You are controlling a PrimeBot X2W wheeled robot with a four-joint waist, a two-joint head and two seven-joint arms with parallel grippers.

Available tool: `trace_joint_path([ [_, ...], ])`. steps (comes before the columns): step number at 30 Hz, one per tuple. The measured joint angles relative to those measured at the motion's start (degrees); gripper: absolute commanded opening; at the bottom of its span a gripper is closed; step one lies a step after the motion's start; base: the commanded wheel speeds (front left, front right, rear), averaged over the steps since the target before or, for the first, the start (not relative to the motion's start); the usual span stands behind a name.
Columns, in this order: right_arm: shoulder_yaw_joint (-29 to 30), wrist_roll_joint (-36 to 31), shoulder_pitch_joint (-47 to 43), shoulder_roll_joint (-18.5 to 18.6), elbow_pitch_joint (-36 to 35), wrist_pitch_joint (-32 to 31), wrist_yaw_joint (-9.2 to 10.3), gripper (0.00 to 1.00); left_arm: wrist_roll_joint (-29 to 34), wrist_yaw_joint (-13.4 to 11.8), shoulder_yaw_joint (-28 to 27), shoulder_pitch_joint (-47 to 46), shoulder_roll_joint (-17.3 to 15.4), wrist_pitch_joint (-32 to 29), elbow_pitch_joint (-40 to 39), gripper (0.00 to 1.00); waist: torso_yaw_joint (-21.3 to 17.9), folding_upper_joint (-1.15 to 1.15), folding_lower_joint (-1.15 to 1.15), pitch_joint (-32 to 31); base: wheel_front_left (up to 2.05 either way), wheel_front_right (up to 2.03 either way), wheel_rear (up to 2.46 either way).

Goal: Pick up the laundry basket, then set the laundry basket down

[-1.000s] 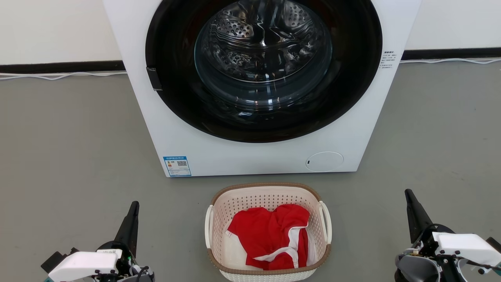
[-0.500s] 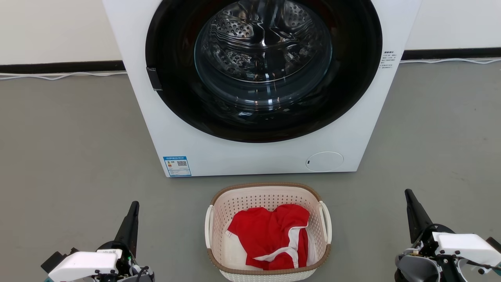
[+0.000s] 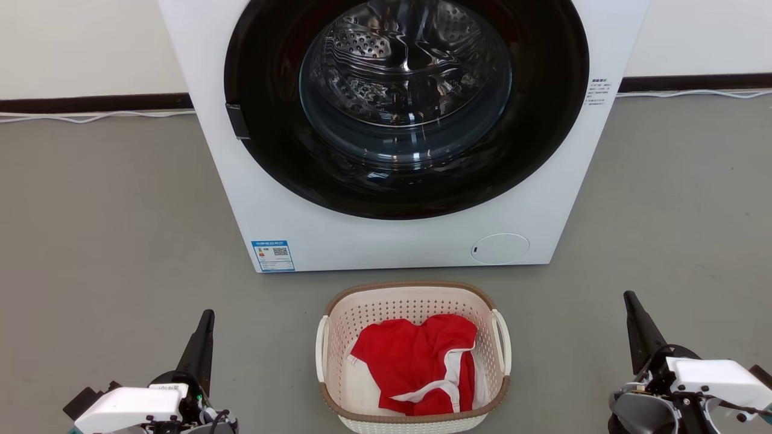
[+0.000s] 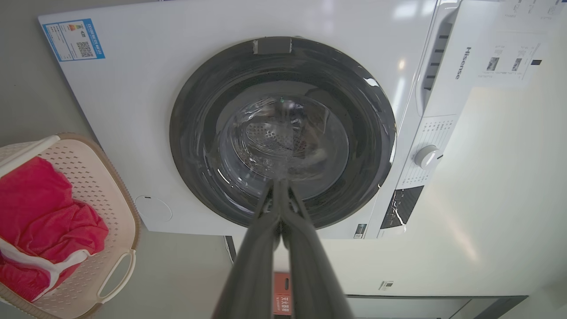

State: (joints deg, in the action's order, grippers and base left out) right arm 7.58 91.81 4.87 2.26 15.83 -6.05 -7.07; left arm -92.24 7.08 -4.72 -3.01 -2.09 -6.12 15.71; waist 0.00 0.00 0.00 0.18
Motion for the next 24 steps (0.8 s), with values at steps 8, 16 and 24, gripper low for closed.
trace_joint_path([
  [8, -0.14, -0.02, -0.64, -0.37, 1.71, 0.01, 0.02, 1.0, 0.0, -0.02, 0.09, 1.04, 0.38, 0.09, 1.71, 1.0, 0.0, 0.0, 0.0, 0.01, 0.0, 0.0, 0.0],
  [16, -0.64, -0.05, -2.27, -0.73, 2.67, 0.64, 0.07, 1.0, -0.01, -0.04, 0.74, 2.7, 0.57, 1.16, 2.91, 1.0, 0.0, 0.0, 0.03, -0.05, 0.0, 0.0, 0.0],
  [24, -1.91, -0.88, -2.27, -0.63, 2.14, 2.13, 0.07, 1.0, 0.14, -0.04, 1.44, 2.7, 0.55, 2.46, 2.81, 1.0, -0.02, 0.0, 0.02, 0.12, 0.0, 0.0, 0.0],
])
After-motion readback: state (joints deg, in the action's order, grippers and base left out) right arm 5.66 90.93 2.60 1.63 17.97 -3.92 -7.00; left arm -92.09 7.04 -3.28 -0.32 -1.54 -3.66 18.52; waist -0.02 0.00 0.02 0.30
